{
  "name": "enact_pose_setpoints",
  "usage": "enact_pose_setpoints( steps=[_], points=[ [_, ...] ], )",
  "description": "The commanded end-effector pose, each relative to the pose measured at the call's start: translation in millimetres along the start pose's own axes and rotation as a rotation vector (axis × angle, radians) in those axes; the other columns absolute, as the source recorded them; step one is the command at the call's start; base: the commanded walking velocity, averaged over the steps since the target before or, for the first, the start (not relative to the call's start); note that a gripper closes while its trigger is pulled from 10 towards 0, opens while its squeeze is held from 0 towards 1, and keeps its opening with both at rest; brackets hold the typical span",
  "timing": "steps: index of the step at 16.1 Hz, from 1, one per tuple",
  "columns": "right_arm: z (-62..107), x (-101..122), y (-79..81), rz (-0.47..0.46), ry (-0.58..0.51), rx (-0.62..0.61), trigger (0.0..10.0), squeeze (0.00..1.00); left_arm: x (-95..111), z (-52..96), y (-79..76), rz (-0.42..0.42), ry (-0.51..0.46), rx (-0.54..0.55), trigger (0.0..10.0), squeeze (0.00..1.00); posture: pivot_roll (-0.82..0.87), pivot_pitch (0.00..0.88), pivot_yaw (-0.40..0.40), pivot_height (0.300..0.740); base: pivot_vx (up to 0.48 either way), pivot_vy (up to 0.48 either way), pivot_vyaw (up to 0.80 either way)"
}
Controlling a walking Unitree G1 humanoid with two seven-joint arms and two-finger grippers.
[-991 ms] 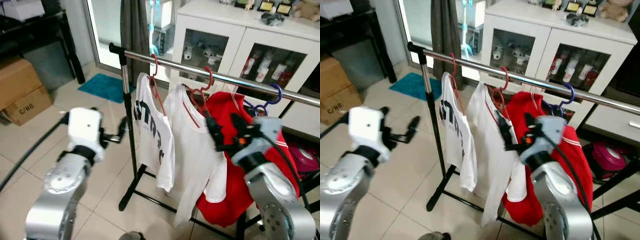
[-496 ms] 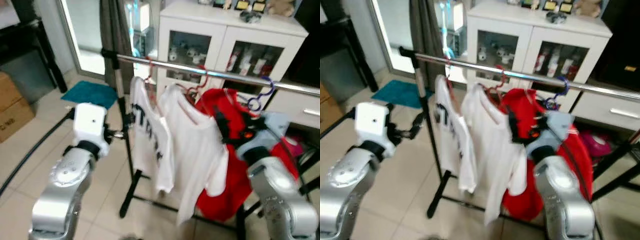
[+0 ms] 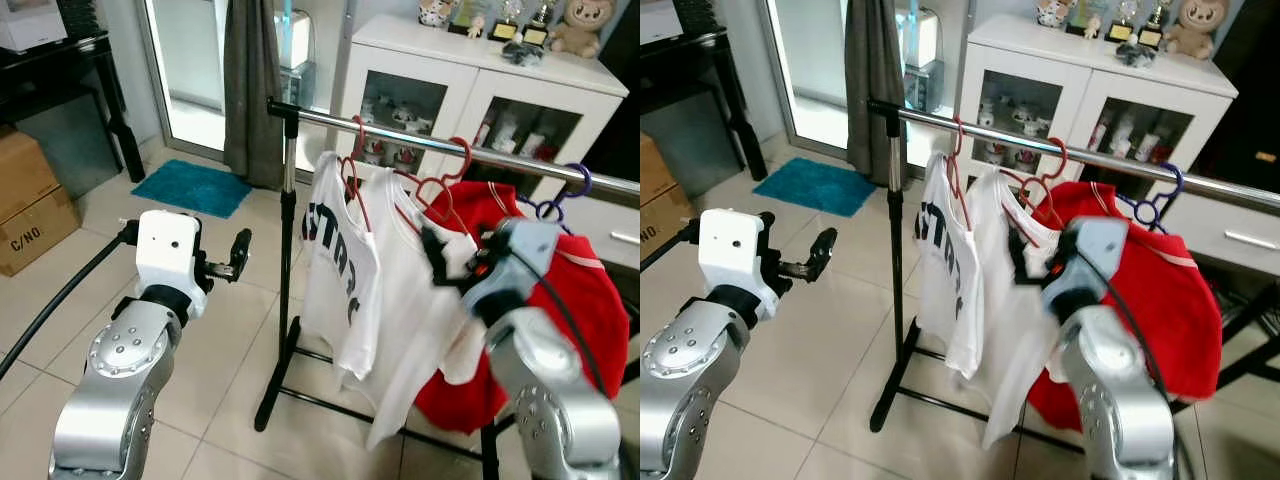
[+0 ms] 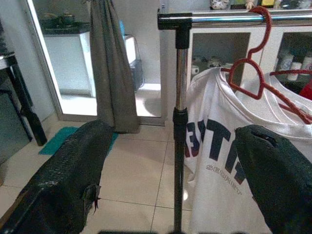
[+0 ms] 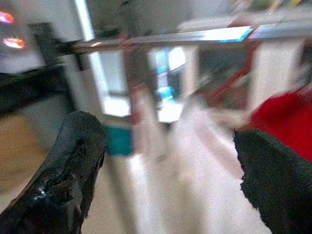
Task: Hang hanger
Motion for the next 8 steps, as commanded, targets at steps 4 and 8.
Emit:
enact_pose_setpoints(
  steps=[4,8],
  points=[
    [-1.9,5.7,13.8,0.028,-0.027,0.095,10.0,0.0,5.3,-2.9,-7.8,-0.028,-0.02,-0.045,10.0,0.0,-0.02,0.0,-0.054,0.74,0.0,0.0,0.6],
    [-7.8,11.0,-2.1,0.089,-0.071,-0.027,10.0,0.0,4.3,-2.7,-9.0,-0.024,-0.01,-0.073,10.0,0.0,-0.02,0.0,-0.051,0.74,0.125,0.0,0.2]
  ],
)
Point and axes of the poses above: a point about 5 cm out from each wrist's last joint towards the gripper, its own z axis pointing back from the gripper into the wrist, its own x axis along the axis of the wrist's last joint, y = z × x, the point moved 2 cm from there along -z, pointing out of the wrist towards the gripper, and after that the axes turned 10 degrees about z, right-handed, at the moved point
